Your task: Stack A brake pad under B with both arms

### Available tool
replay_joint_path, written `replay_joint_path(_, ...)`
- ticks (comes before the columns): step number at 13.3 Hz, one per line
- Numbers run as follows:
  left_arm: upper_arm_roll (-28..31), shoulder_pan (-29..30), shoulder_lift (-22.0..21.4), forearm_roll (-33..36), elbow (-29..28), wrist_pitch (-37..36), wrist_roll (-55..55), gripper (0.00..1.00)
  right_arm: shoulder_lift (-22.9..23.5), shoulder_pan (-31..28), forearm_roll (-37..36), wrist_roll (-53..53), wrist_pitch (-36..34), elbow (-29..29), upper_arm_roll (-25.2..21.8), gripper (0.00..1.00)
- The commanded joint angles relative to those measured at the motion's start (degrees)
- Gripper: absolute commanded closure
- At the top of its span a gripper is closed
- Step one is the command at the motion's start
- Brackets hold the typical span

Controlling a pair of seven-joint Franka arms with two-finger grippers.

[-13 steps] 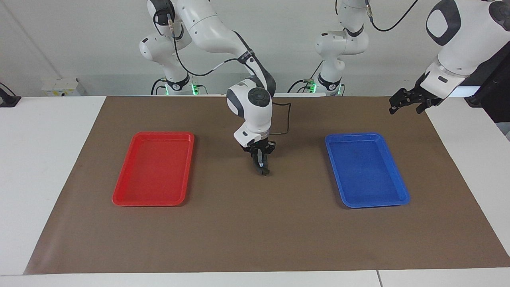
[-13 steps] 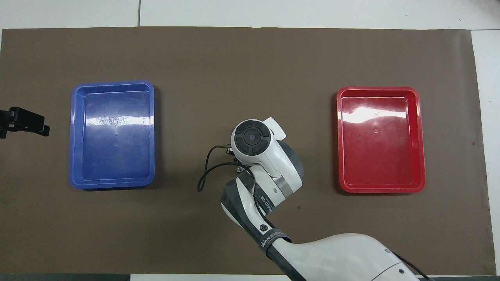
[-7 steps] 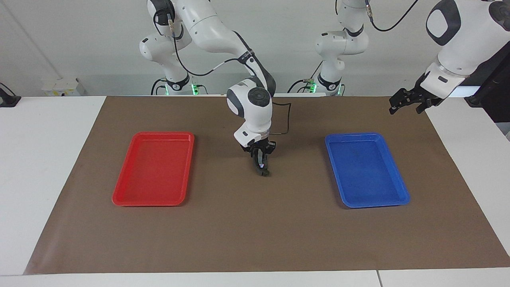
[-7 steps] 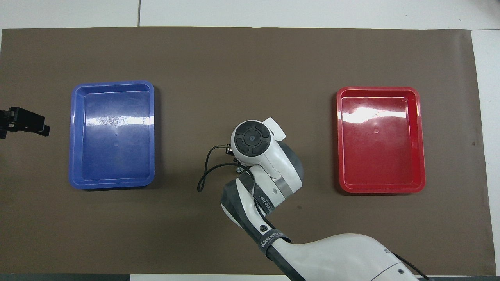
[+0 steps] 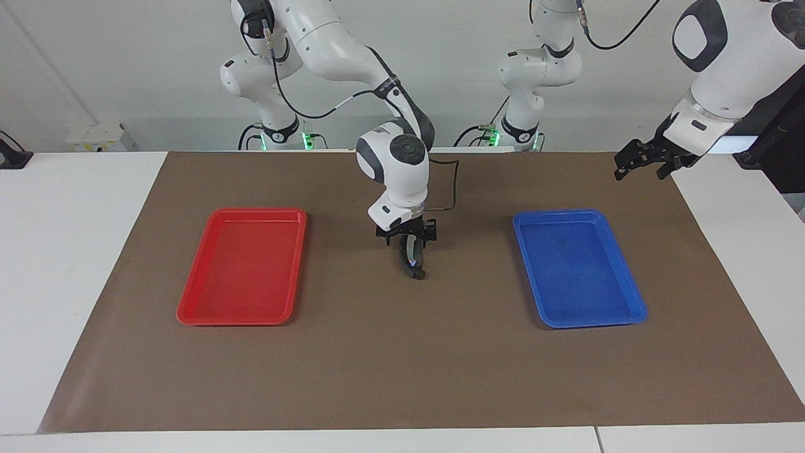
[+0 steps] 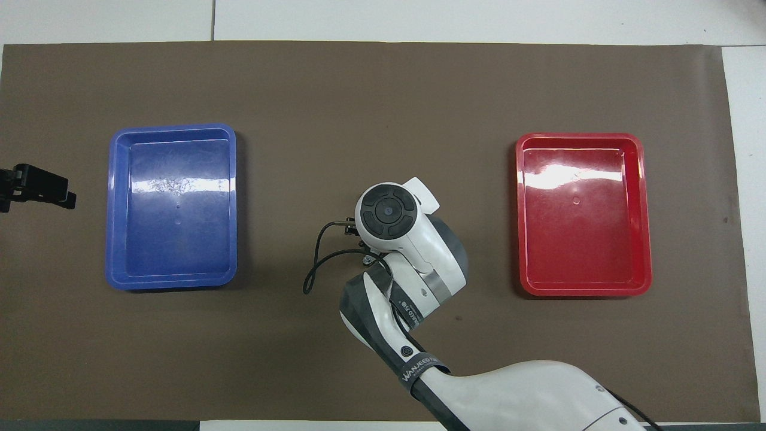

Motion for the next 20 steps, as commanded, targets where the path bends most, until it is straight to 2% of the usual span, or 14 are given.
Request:
replay_joint_path(1,-0.4,0.7,-0.3,-0.3,-0.1,-0.6,0.5,0.00,-6.2,-5.9,-3.2,-2.4,-2.7,-1.1,0.0,0.00)
replay_joint_path(5,-0.4,0.6,-0.3,-0.3,-0.1,-0.6,0.5,0.00,-14.0,-15.3,-3.7,-14.2,-14.9,-1.4,0.0,0.00)
replay_joint_path(9,-0.4,0.6,-0.3,-0.3,-0.1,-0.6,0.5,0.00,-18.2,-25.3,-3.7,-26.2,-25.1,-2.0,0.1,0.00)
replay_joint_path(12,-0.4,0.6,-0.3,-0.3,-0.1,-0.6,0.4,0.00,-22.1,-31.9,-3.7,-33.0,-25.9,-6.0,0.2,0.00)
replay_joint_path(15,-0.4,0.7,-0.3,-0.3,-0.1,-0.7,0.5,0.00,-24.4,-37.8,-3.6,-40.8,-26.5,-7.0,0.2,0.00)
replay_joint_path(18,-0.4,0.7,-0.4,-0.3,-0.1,-0.6,0.5,0.00,-26.7,-39.2,-3.2,-40.3,-27.5,-5.4,0.2,0.00)
replay_joint_path(20,-0.4,0.7,-0.4,-0.3,-0.1,-0.6,0.5,0.00,-27.5,-38.8,-3.3,-36.9,-32.8,-0.5,0.7,0.00)
